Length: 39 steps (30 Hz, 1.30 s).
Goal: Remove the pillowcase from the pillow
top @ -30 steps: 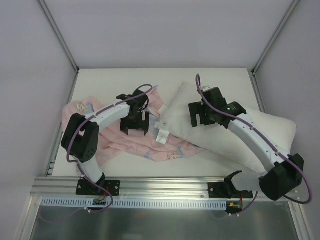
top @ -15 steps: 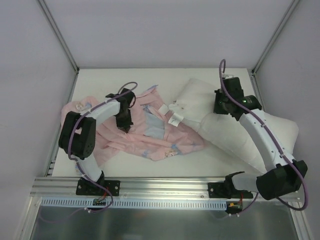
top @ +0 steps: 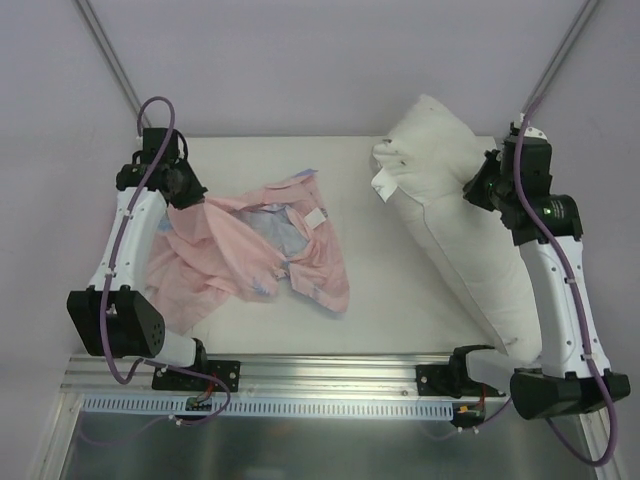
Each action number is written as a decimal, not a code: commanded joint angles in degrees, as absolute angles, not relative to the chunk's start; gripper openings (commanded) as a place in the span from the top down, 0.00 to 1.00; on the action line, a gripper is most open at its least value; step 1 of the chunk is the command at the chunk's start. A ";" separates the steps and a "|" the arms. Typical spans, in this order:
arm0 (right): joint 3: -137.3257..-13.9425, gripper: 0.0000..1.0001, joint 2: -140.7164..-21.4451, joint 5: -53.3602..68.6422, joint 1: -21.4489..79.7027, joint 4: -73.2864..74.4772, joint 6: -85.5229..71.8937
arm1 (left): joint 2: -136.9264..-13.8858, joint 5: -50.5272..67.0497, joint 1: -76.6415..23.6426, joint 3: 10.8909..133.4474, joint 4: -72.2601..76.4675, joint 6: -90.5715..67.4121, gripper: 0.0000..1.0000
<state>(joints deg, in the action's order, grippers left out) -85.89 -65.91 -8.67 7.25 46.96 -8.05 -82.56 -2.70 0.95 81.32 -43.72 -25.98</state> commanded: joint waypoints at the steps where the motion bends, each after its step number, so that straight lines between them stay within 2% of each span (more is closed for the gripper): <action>1: -85.35 0.99 -69.69 -6.77 7.55 37.22 -12.48 | -79.81 2.35 4.56 84.46 -46.41 -26.45 1.00; 7: -82.00 0.97 -79.17 -2.03 8.88 30.06 -13.01 | -79.63 6.76 11.16 86.75 -46.67 -26.72 1.00; 9: -83.49 0.83 -82.16 1.90 9.40 31.37 -12.22 | -79.89 7.12 11.25 87.01 -46.76 -26.63 1.00; 10: -84.80 0.63 -83.57 2.28 9.58 33.20 -11.87 | -79.98 7.64 11.34 87.01 -46.84 -26.54 1.00; 11: -84.64 0.47 -83.32 1.59 9.75 33.31 -11.78 | -80.15 8.17 11.25 87.01 -46.85 -25.93 1.00; 12: -84.03 0.32 -82.62 1.06 10.36 32.18 -11.78 | -80.33 9.04 11.25 86.75 -46.85 -25.41 0.95; 13: -83.33 0.11 -80.44 0.71 10.37 31.56 -11.78 | -80.51 11.31 11.16 86.66 -46.93 -24.88 0.80; 14: -82.28 0.05 -79.38 0.36 10.37 31.20 -11.43 | -80.68 11.86 11.16 86.57 -47.02 -24.00 0.61; 15: -82.27 0.01 -78.41 -1.65 10.46 31.72 -11.08 | -80.77 12.21 10.99 86.49 -47.28 -23.65 0.34; 17: -83.40 0.00 -76.13 -2.89 10.46 33.21 -9.68 | -80.68 11.96 9.68 86.57 -48.24 -22.42 0.19; 18: -83.67 0.03 -75.24 -4.12 10.37 34.88 -9.15 | -79.99 11.26 8.80 86.49 -48.51 -21.98 0.09; 20: -83.76 0.04 -73.57 -5.53 10.46 36.29 -8.27 | -79.28 9.24 6.60 86.48 -49.21 -21.19 0.02; 23: -82.71 0.04 -69.71 -9.04 10.37 38.31 -6.95 | -77.26 6.60 -2.16 87.01 -50.01 -20.66 0.01; 30: -77.62 0.04 -59.44 -15.73 10.46 42.02 -4.57 | -73.40 5.90 -13.34 86.14 -49.75 -20.83 0.01; 39: -70.93 0.04 -52.74 -20.65 10.46 43.86 -3.78 | -64.78 10.71 -18.10 81.13 -46.76 -22.59 0.01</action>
<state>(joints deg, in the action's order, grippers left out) -72.31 -54.08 -16.82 10.33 42.46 -4.99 -67.72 7.73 -16.97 82.48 -48.29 -22.48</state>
